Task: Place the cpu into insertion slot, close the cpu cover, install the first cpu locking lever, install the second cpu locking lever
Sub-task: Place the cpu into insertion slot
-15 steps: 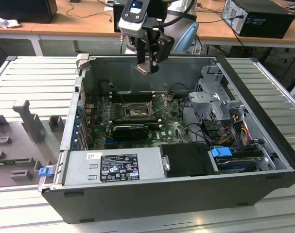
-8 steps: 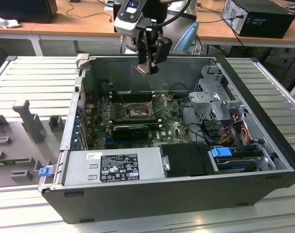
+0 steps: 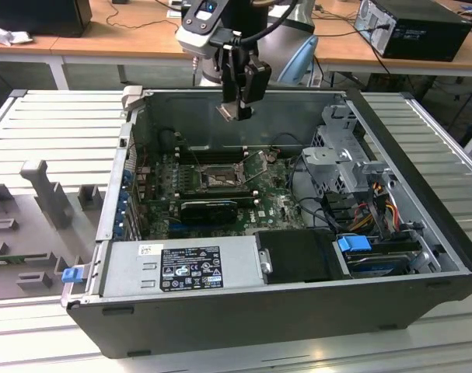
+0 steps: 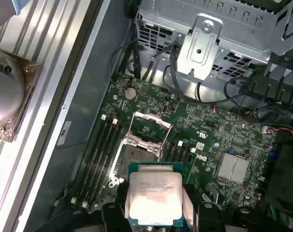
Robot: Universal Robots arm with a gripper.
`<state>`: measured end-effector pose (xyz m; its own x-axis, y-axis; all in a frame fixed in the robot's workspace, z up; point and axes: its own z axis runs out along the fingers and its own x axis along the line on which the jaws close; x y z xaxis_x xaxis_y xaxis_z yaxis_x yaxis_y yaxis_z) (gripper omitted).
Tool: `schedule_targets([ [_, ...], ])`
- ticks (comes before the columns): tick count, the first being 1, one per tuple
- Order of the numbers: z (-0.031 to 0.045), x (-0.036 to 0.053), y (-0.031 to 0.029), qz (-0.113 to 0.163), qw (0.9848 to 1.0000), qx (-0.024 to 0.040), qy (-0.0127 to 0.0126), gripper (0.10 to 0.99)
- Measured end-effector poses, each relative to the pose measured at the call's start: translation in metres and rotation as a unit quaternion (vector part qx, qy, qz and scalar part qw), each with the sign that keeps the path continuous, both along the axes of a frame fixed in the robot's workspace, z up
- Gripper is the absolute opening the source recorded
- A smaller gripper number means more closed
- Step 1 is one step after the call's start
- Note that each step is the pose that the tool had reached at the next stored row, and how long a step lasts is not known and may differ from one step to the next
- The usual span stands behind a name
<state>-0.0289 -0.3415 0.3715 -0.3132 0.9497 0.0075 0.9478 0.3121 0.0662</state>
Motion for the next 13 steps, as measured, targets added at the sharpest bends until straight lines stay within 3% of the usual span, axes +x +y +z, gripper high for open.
schedule_targets([
  [8,-0.0013,0.0000,0.0000,-0.056,0.9984,-0.0006,0.0008,0.525],
  [13,-0.0060,0.0000,0.0000,-0.095,0.9955,-0.0009,0.0059,0.525],
])
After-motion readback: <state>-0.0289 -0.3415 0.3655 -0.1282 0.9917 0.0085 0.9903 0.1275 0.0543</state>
